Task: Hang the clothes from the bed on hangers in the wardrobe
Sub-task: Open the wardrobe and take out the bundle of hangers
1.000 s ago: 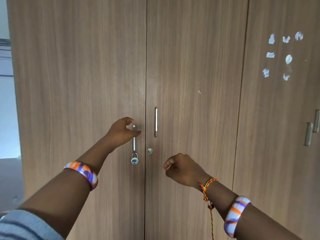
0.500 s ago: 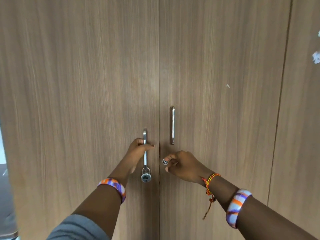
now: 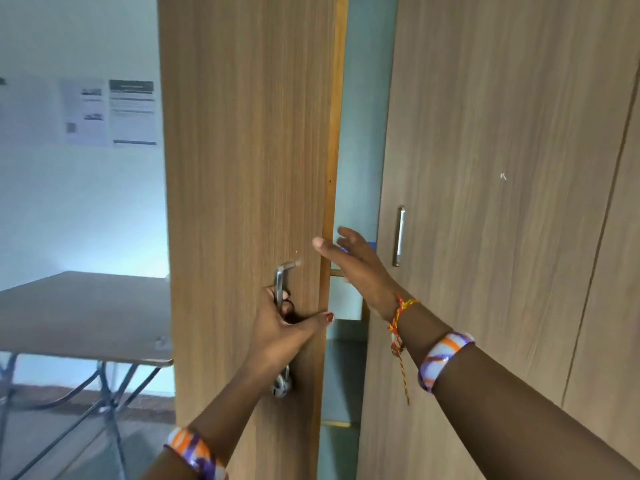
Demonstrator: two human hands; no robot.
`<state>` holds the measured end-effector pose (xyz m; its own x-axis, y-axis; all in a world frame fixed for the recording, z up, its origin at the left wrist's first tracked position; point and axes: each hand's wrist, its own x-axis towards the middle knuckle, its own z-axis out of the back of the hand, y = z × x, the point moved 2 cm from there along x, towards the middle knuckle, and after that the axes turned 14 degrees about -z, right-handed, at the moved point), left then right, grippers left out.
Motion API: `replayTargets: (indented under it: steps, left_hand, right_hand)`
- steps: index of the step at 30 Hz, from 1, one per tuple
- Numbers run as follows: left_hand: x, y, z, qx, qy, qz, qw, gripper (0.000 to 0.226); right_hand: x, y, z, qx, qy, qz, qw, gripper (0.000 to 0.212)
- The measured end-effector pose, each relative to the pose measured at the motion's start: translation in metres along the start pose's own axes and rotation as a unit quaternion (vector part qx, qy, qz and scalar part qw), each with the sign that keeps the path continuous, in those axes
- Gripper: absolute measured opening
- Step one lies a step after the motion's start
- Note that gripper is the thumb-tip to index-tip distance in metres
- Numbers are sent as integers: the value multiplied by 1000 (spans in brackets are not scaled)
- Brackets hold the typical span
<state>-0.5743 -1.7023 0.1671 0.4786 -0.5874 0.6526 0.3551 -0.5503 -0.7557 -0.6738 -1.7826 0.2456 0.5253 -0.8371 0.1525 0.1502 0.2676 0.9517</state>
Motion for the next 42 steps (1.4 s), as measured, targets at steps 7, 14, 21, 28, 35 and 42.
replayTargets:
  steps: [7,14,21,28,35,42]
  left_hand:
    - [-38,-51,95,102,-26,-81,991,84]
    - [-56,-63,212,173,13,-48,984,80]
    - [-55,-81,333,182,1,-45,982,83]
    - [-36,-86,432,231,6,7,973,38]
    - [-22,-76,475,251,8,62,966,35]
    - [-40,-82,449,370,-60,-123,919,80]
  right_hand:
    - [-54,62,-120,57,78,106,990,33]
    - [-90,95,-246,96,-2,102,990,59]
    - [-109,135,-377,63,-81,52,993,78]
    - [-110,170,-478,43,-83,-3,996,82]
    - [-101,179,-517,35,-121,-16,992,83]
    - [-103,156,-487,-14,-6,39,999,104]
